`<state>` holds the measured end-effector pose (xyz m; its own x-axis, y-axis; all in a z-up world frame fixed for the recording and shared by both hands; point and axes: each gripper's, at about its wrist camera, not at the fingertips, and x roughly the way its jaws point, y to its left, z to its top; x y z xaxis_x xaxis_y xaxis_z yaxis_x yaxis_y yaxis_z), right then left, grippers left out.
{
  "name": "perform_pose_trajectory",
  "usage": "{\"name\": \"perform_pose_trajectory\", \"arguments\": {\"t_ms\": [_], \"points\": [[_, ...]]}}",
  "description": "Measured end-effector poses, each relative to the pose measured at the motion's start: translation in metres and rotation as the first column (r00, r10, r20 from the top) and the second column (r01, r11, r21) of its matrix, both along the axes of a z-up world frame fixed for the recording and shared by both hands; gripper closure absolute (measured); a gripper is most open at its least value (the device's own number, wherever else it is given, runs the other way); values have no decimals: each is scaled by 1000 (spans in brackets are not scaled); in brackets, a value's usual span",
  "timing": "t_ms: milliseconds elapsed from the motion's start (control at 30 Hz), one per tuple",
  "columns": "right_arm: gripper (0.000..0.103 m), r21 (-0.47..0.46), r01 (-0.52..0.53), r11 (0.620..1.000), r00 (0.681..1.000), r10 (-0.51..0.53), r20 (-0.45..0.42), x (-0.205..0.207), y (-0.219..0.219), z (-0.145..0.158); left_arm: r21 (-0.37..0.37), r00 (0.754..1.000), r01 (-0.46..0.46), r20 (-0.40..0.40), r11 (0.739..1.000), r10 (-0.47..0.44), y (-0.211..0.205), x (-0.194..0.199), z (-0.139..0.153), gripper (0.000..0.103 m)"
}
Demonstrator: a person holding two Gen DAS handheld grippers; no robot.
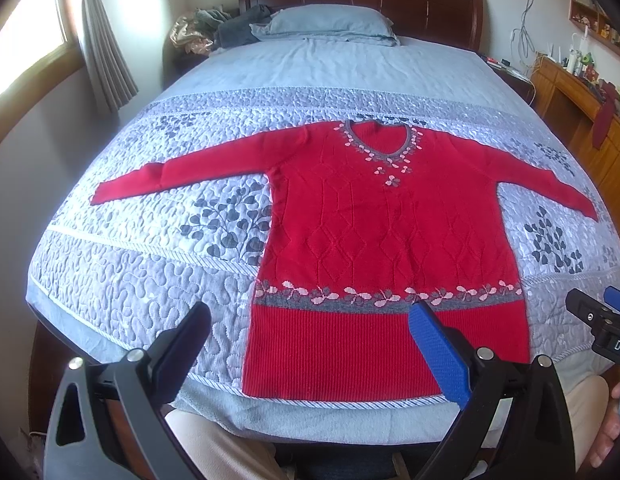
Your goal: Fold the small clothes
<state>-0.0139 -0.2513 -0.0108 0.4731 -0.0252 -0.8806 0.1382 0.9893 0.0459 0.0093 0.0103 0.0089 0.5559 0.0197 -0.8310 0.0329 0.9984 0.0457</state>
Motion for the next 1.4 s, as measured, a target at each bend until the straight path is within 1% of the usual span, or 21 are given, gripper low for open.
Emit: {"name": "perform_pose_trajectory", "arguments": {"t_ms": [733,800,900,1000,1133,1233,1267,1300,1367,1400], "points": [[2,6,-1,1000,1000,1,-12,11,-6,-8,15,1000,5,-10,1000,-5,-6,10,-3,4],[2,7,-1,1000,1000,2,-13,13,-7,-9,19,1000,6,-16,1000,-5,-7,15,-7,4],[2,17,5,1000,1000,-5,-16,22,-23,-15,29,999,1,-45,1000,0,-13,29,-17,4],[2,18,45,999,999,-44,-26,37,-59,-22,34,998,7,-64,999,-5,-28,52,-24,4],[2,32,134,990,990,-133,-38,68,-143,-27,50,997,52,-57,997,-50,-71,94,-29,4],[2,15,176,984,984,-175,-30,94,-207,-28,29,995,93,-45,995,-92,-118,133,-30,4],[2,13,196,981,980,-195,-33,103,-230,-29,15,993,112,-36,994,-111,-142,150,-30,4],[2,14,215,977,976,-214,-40,112,-251,-30,8,992,123,-31,992,-123,-157,161,-31,4],[2,45,246,968,967,-242,-75,138,-308,-38,-7,988,149,-29,989,-149,-199,189,-35,4],[2,57,261,964,963,-255,-88,147,-330,-41,-17,987,160,-27,987,-161,-218,200,-37,4]]}}
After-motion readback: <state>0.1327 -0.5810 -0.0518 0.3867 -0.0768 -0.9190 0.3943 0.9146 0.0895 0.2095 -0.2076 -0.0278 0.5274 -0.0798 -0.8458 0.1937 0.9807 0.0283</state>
